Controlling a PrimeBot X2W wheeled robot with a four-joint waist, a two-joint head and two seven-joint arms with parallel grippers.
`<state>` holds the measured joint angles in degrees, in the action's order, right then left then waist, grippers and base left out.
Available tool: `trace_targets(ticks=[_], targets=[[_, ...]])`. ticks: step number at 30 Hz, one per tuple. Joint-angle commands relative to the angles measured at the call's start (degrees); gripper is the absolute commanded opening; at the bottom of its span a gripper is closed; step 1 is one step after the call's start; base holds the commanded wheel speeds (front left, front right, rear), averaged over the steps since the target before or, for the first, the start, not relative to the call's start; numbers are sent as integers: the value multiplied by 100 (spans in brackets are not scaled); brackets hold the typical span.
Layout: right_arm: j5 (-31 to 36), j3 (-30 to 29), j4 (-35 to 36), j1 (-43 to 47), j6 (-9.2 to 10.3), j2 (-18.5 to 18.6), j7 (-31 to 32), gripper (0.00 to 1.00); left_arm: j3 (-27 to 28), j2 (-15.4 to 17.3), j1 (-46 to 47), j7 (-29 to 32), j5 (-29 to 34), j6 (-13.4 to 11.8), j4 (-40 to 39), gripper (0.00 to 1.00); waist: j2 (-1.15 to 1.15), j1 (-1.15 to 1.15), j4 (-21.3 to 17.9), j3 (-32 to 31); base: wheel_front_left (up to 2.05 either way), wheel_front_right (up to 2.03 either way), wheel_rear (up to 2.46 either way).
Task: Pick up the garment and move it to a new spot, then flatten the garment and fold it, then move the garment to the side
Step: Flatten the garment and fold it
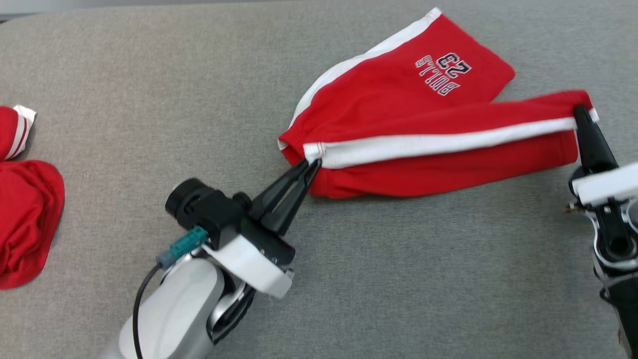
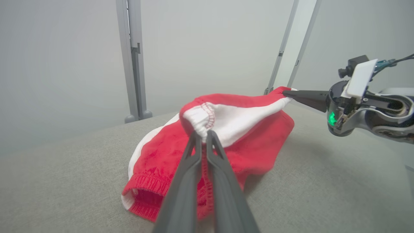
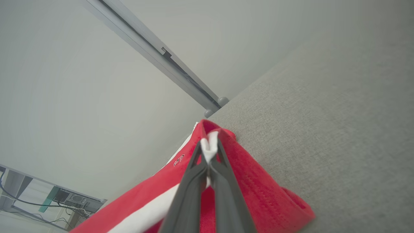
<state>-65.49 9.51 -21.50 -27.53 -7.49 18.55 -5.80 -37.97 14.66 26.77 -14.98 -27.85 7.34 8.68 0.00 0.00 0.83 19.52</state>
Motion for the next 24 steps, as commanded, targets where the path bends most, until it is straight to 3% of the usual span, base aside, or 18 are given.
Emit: trace_targets(ticks=[1, 12, 24], targets=[[40, 2, -84, -125, -1, -10, 45, 0, 47, -2, 127, -22, -9, 18, 65, 0, 0, 0, 114, 120, 0, 0, 0], [730, 379, -1508, -2218, -1, -90, 27, 0, 360, -594, 1158, -23, 5, 18, 1086, 0, 0, 0, 579, 711, 0, 0, 0], [1019, 827, -3234, -3951, -1, -148, -31, 0, 202, -1039, 1844, -23, -465, 14, 1825, 0, 0, 0, 1065, 1193, 0, 0, 0]])
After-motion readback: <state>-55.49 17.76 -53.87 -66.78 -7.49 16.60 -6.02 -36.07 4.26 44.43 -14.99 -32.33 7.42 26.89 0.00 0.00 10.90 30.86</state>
